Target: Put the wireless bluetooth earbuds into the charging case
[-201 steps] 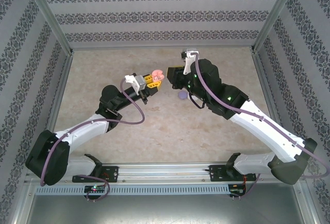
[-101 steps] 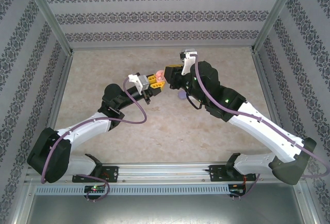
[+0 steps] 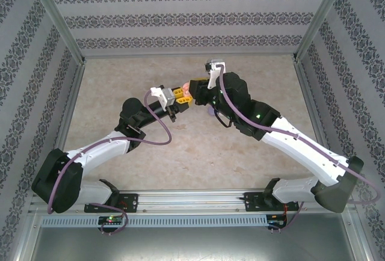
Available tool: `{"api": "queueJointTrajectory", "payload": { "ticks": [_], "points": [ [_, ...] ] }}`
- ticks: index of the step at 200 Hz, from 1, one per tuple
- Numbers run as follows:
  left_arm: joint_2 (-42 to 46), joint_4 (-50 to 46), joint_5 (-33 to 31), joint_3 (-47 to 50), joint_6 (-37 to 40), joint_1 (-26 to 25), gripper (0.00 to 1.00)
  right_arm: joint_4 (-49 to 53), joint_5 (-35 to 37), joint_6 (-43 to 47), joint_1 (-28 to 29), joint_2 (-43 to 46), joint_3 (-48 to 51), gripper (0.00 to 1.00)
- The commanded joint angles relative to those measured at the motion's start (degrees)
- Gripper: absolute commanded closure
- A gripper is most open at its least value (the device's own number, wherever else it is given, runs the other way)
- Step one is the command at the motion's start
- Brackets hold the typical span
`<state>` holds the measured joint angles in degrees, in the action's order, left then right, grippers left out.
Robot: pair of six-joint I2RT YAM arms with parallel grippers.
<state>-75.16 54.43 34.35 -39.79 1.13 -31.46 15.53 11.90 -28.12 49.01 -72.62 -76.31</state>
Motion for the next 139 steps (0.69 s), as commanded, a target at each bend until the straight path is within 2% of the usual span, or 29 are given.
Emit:
{"api": "queueJointTrajectory", "payload": {
  "ticks": [1, 139],
  "points": [
    [1.59, 1.28, 1.25, -1.96, 0.97, -0.75, 1.00, -1.66, 1.33, 0.02, 0.69, -0.59, 0.45, 0.79],
    [2.55, 0.88, 0.59, -2.08, 1.77, -0.91, 1.00, -0.76, 1.46, -0.40, 0.37, -1.04, 2.70, 0.79]
  ]
}}
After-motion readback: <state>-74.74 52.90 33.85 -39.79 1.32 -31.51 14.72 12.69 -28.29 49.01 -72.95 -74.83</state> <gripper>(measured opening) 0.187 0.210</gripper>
